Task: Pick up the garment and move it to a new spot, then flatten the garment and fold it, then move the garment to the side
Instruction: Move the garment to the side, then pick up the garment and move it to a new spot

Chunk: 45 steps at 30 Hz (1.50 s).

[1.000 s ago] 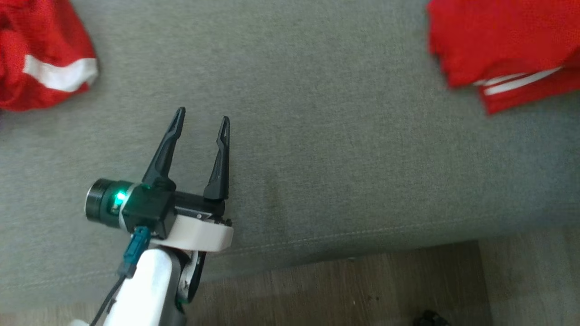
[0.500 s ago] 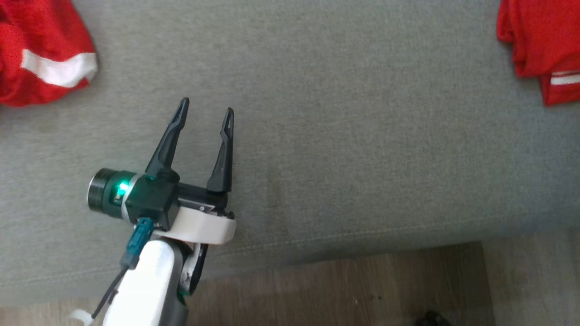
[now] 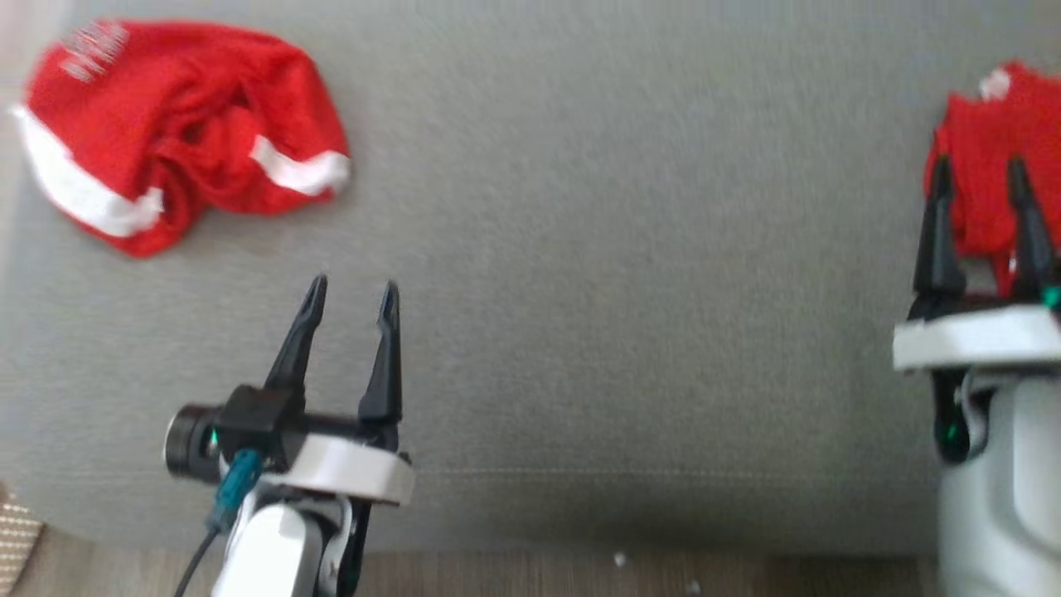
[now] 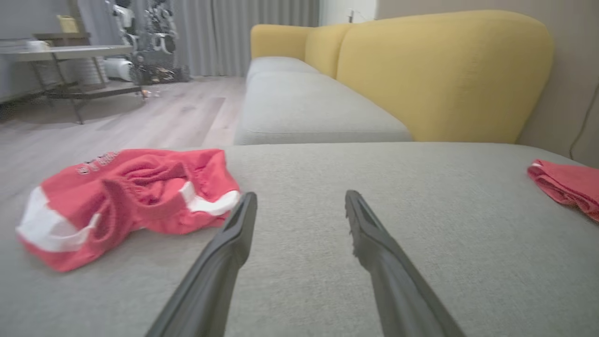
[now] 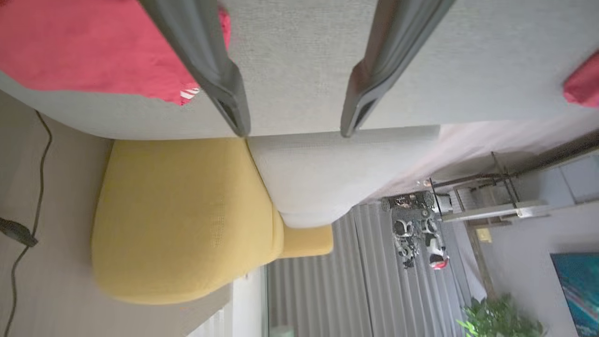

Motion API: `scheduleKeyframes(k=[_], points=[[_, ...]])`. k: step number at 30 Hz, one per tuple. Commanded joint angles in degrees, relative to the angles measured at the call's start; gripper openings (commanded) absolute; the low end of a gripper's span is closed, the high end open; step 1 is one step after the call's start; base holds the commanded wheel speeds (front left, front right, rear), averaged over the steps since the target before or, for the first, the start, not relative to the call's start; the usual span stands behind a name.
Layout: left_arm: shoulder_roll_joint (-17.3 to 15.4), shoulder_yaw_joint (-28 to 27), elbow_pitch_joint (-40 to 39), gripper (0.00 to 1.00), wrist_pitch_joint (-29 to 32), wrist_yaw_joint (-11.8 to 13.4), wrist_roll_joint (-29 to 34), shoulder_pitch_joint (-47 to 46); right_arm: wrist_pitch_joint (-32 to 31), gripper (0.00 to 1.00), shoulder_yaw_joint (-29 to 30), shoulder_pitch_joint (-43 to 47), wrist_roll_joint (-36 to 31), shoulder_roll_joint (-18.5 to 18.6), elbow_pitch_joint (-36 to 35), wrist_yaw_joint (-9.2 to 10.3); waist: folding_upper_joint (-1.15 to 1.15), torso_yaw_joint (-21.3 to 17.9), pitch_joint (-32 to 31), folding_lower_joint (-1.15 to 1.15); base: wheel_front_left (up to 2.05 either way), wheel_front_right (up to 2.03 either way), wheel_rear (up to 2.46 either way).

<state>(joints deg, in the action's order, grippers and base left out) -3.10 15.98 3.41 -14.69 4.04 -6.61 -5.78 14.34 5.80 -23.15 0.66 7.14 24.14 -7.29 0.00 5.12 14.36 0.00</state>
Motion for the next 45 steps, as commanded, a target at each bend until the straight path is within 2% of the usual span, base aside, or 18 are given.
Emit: scheduleKeyframes(k=[1,2,7,12,17,22,29,40,45], points=[[0.1,-2.35,-1.64,1.0,-0.3,0.19,-0.27,0.8,0.62,1.0,-1.76,2.95,1.37,-0.83,-4.92,-0.2,0.0,3.51,-6.13,0.0,0.0,0.0,0.0],[0.14,-2.8,-2.17,1.0,-0.3,0.1,-0.29,2.05,0.63,1.0,-2.39,6.88,2.03,-1.75,-8.24,-0.2,0.0,4.23,-8.17,0.0,0.0,0.0,0.0],[0.18,-4.12,-3.99,1.0,-0.3,-0.26,0.46,5.21,0.64,1.0,-3.0,15.04,3.43,-3.6,-14.82,-0.2,0.0,4.87,-11.95,0.0,0.0,0.0,0.0],[0.2,-5.36,-5.35,1.0,-0.3,-0.41,1.21,8.15,0.65,1.0,-4.52,19.91,5.95,-4.12,-15.53,-0.2,0.0,4.52,-14.02,0.0,0.0,0.0,0.0],[0.21,-5.5,-5.72,1.0,-0.3,-0.83,3.11,10.56,0.65,1.0,-6.23,23.72,5.3,-4.23,-15.76,-0.2,0.0,4.2,-14.95,0.0,0.0,0.0,0.0],[0.21,-4.73,-4.0,1.0,-0.3,-2.12,4.03,11.69,0.65,1.0,-7.81,25.67,5.35,-4.24,-15.97,-0.2,0.0,3.89,-15.7,0.0,0.0,0.0,0.0],[0.22,-5.09,-3.04,1.0,-0.3,-2.46,4.22,11.96,0.65,1.0,-7.64,26.3,6.41,-4.25,-15.72,-0.2,0.0,3.86,-16.03,0.0,0.0,0.0,0.0],[0.22,-4.75,-2.62,1.0,-0.31,-2.0,3.77,11.9,0.65,1.0,-7.37,26.77,6.56,-4.25,-16.1,-0.2,0.0,4.08,-16.07,0.0,0.0,0.0,0.0],[0.22,-4.99,-2.86,1.0,-0.31,-1.12,3.69,11.53,0.65,1.0,-7.5,27.15,6.32,-4.25,-16.37,-0.2,0.0,5.81,-15.94,0.0,0.0,0.0,0.0]])
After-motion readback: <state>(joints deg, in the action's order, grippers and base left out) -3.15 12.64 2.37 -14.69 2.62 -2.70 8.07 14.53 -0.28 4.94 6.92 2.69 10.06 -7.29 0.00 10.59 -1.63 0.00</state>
